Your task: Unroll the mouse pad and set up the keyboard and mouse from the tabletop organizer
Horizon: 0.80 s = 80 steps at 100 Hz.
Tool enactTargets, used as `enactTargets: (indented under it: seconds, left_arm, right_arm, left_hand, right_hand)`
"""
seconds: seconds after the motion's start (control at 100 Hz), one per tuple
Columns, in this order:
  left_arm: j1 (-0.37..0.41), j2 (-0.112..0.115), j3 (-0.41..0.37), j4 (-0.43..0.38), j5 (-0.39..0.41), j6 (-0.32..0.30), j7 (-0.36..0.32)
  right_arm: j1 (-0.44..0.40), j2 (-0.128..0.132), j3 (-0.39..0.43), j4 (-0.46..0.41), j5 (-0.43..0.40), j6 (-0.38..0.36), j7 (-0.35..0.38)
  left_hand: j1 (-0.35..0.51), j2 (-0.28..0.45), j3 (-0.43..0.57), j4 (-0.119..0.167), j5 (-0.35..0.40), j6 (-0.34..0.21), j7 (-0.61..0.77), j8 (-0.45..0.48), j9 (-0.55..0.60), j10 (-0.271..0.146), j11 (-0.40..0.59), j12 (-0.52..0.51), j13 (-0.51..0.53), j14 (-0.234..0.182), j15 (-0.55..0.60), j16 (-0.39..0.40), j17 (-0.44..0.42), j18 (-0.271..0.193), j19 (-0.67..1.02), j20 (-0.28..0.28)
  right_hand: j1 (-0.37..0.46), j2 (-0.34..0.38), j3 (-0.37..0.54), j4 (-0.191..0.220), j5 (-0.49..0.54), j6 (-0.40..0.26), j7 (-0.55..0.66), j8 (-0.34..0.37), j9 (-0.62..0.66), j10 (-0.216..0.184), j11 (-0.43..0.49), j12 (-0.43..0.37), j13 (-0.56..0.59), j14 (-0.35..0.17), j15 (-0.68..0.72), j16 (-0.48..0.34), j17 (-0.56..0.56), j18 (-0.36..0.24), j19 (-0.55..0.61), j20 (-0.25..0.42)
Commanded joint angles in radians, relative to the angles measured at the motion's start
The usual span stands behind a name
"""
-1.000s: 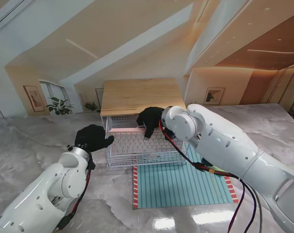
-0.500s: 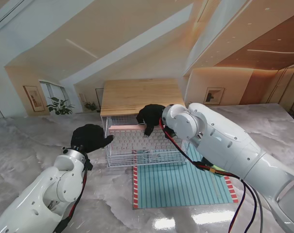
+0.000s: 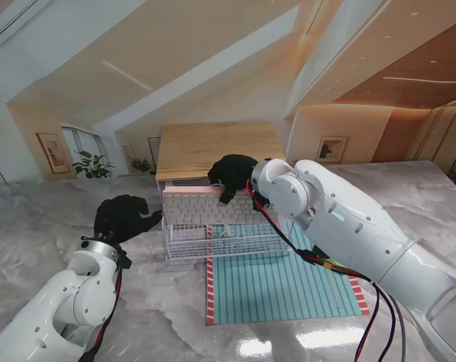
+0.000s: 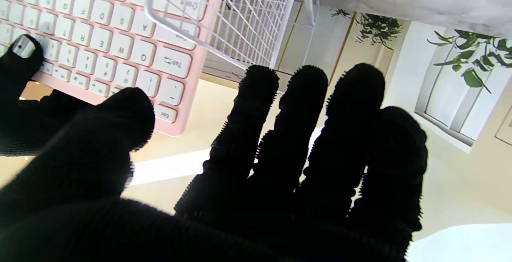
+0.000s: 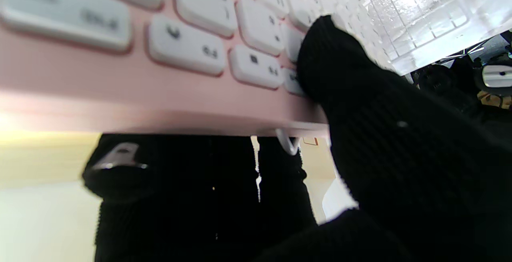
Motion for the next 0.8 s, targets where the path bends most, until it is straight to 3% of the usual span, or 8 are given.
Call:
enactTargets:
  seconds: [0.0, 0.37, 0.79]
  left_arm:
    - [0.023, -0.001, -0.01, -0.01, 0.005, -0.008, 0.002]
    - [0.091, -0.005, -0.057, -0.016, 0.018, -0.024, 0.053]
    - [0.137, -0.006, -0.099, -0.038, 0.03, -0.044, 0.078]
  right_arm:
    - [-0.005, 0.005, 0.011, -0.034, -0.007, -0.012, 0.01]
    - [-0.056, 0.027, 0.103, -0.15, -0.02, -0.024, 0.03]
    - [-0.095, 0.029, 0.186, -0.227, 0.072, 0.01, 0.049]
  left_hand:
    - [-0.022, 0.02, -0.016, -0.014, -0.012, 0.009, -0.011, -0.009, -0.019, 0.025, -0.004, -0.007, -0.01, 0.062, 0.002, 0.004, -0.017, -0.024, -0.003, 0.024]
    - [-0.02, 0.021, -0.018, -0.013, -0.007, 0.016, -0.024, -0.009, -0.02, 0.029, -0.007, -0.008, -0.011, 0.064, -0.002, 0.006, -0.017, -0.025, -0.006, 0.03]
    - [-0.019, 0.021, -0.018, -0.013, -0.005, 0.02, -0.034, -0.01, -0.021, 0.033, -0.01, -0.008, -0.014, 0.065, -0.007, 0.007, -0.017, -0.026, -0.01, 0.033]
  right_hand:
    - [0.112, 0.108, 0.148, 0.033, 0.079, -0.112, 0.1, 0.063, -0.003, 0.02, 0.023, 0.01, 0.04, 0.002, 0.066, 0.015, 0.028, -0.032, 0.005, -0.009]
    - [0.112, 0.109, 0.147, 0.032, 0.079, -0.112, 0.1, 0.063, -0.003, 0.018, 0.024, 0.009, 0.04, 0.002, 0.067, 0.013, 0.028, -0.032, 0.004, -0.008]
    - [0.113, 0.111, 0.143, 0.033, 0.077, -0.112, 0.099, 0.065, -0.003, 0.017, 0.022, 0.009, 0.039, 0.001, 0.067, 0.012, 0.025, -0.032, 0.002, -0.006]
